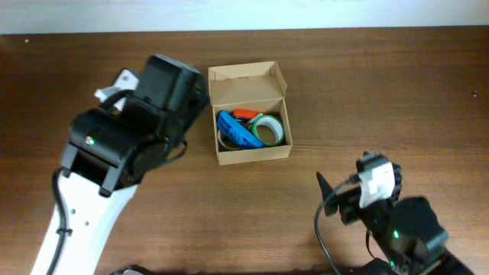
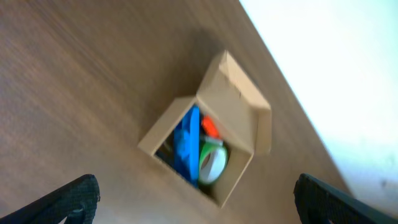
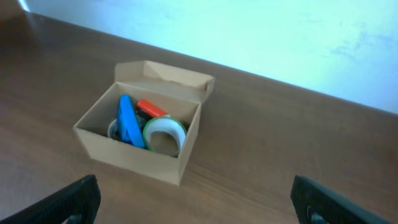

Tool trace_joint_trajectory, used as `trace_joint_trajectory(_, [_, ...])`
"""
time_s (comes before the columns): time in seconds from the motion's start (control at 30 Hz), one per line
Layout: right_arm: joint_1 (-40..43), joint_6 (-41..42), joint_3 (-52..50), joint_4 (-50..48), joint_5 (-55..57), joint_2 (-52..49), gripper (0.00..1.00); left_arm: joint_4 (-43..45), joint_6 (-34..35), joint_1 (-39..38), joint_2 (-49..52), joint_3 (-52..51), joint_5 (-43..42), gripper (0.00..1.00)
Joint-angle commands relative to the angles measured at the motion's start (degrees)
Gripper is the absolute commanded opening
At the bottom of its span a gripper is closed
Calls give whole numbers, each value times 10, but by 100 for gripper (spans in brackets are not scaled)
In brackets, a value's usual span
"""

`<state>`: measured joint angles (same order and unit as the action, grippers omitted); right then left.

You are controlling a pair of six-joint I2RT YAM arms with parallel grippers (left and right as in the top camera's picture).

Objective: Pack container

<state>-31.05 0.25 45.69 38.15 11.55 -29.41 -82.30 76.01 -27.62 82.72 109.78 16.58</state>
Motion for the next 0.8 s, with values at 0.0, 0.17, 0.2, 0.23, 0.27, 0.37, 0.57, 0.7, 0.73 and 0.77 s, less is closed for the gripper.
trace_joint_trajectory(0.0, [29,39,128,37,13,-139,99,14,-11,45,7,6,8,100])
trace_joint_trajectory(0.17, [57,36,322,121,-33,-324,99,23,-11,89,26,6,12,100])
trace_joint_trajectory(0.2, [57,36,353,122,-31,-358,99,18,-11,94,30,6,17,99])
trace_joint_trajectory(0.23, [57,33,377,122,-32,-384,99,12,-11,98,35,6,18,96])
trace_joint_trajectory(0.27, [57,30,396,119,-31,-407,99,6,-10,102,40,6,19,91])
trace_joint_trajectory(0.37, [60,19,431,92,-16,-467,99,5,-10,108,53,6,21,76])
trace_joint_trajectory(0.57, [104,35,438,42,-19,-554,66,33,-10,134,94,6,27,2])
trace_joint_trajectory(0.7, [166,93,449,37,-48,-600,3,56,-10,155,133,6,26,2])
trace_joint_trajectory(0.73, [180,100,451,33,-67,-607,3,65,-10,161,144,6,25,2])
trace_joint_trajectory(0.77, [209,118,452,20,-110,-621,4,78,-10,170,160,5,24,2])
